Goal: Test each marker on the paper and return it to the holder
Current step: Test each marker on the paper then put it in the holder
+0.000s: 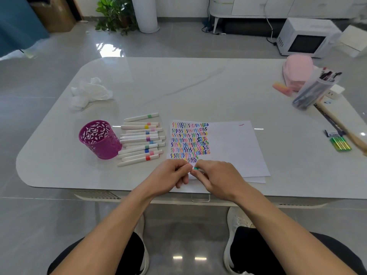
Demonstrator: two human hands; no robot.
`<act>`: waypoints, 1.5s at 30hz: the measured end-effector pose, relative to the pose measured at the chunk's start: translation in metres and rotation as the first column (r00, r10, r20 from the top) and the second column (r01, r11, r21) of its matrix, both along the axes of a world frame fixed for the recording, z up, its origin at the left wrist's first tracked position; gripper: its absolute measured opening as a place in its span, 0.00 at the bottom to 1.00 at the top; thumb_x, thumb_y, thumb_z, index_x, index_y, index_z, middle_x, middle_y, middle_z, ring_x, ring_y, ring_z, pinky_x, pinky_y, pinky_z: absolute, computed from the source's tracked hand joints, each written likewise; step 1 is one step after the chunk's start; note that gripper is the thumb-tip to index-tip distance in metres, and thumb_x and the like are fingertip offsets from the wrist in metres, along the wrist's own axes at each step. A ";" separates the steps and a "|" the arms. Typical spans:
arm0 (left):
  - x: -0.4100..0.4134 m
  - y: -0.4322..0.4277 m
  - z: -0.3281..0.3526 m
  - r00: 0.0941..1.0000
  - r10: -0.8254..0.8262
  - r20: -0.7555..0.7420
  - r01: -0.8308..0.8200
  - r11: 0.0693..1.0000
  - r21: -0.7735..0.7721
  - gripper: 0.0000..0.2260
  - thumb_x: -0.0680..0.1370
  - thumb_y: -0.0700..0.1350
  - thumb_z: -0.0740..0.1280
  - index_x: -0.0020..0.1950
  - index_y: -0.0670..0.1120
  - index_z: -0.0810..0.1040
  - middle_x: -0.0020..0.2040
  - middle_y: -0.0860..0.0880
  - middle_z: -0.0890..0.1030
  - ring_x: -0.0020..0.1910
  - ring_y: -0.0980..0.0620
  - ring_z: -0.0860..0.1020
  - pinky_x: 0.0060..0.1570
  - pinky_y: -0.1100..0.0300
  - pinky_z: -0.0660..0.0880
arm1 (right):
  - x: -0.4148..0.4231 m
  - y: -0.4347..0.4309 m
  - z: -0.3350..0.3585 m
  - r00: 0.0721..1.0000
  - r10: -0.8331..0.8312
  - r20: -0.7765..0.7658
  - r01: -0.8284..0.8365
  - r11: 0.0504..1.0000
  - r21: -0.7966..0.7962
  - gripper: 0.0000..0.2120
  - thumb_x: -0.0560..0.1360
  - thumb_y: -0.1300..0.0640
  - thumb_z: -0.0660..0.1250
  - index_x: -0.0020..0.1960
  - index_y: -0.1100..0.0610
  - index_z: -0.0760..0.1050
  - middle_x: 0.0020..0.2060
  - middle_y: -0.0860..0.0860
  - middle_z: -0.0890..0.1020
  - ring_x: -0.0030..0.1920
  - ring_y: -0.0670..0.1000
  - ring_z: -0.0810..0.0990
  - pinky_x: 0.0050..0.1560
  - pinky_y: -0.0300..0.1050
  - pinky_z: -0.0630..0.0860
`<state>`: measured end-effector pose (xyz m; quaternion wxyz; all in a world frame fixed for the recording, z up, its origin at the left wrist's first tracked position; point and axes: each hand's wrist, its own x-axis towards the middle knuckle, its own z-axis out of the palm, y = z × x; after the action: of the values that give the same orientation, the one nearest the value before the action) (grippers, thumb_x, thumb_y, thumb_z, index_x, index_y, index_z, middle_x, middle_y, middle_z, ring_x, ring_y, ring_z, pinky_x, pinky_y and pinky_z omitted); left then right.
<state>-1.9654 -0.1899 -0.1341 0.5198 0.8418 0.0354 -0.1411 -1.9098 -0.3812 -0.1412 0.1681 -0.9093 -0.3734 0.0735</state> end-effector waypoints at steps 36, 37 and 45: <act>0.015 -0.017 -0.019 0.974 0.080 0.214 -0.169 0.882 0.439 0.07 0.83 0.49 0.61 0.60 0.53 0.75 0.48 0.55 0.78 0.45 0.54 0.75 0.46 0.59 0.69 | 0.029 -0.020 0.004 0.490 0.000 -0.872 0.747 0.515 0.420 0.16 0.83 0.65 0.53 0.58 0.58 0.79 0.51 0.61 0.85 0.34 0.58 0.81 0.33 0.49 0.78; 0.015 -0.018 -0.020 0.975 0.067 0.212 -0.158 0.881 0.447 0.09 0.83 0.49 0.61 0.62 0.53 0.75 0.50 0.55 0.77 0.47 0.54 0.74 0.47 0.59 0.69 | 0.031 -0.021 0.004 0.476 0.030 -0.879 0.755 0.498 0.426 0.15 0.83 0.66 0.55 0.61 0.58 0.78 0.51 0.61 0.86 0.39 0.60 0.84 0.35 0.50 0.80; 0.020 -0.013 -0.020 0.987 -0.032 0.159 -0.060 0.840 0.539 0.11 0.84 0.48 0.59 0.65 0.52 0.75 0.65 0.52 0.78 0.61 0.49 0.75 0.60 0.56 0.71 | 0.026 -0.018 -0.012 0.622 -0.083 -0.779 0.663 0.585 0.467 0.16 0.85 0.52 0.61 0.48 0.61 0.82 0.36 0.59 0.83 0.35 0.57 0.80 0.34 0.49 0.79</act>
<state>-1.9454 -0.2033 -0.1538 0.2628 0.9627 0.0377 -0.0529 -1.8839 -0.3995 -0.1533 0.6484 -0.7294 -0.0601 0.2098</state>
